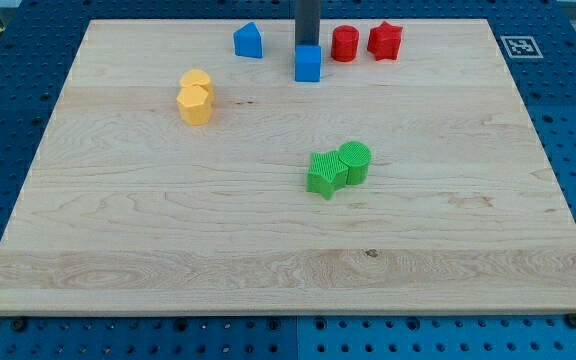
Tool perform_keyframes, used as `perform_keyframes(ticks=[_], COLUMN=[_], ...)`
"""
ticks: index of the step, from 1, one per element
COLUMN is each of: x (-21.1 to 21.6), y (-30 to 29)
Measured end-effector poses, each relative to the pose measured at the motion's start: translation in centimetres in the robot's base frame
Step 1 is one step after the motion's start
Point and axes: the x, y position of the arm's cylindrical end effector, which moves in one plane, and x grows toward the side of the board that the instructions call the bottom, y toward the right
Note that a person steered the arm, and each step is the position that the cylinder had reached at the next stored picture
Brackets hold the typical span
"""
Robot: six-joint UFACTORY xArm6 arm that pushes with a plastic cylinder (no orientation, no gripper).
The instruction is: Push the blue cube into the yellow hexagon
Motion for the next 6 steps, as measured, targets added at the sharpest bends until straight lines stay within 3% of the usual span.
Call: perform_keyframes(ticks=[2,4,6], x=[3.6,4.5,6.6], y=[4.0,4.6,-2.4])
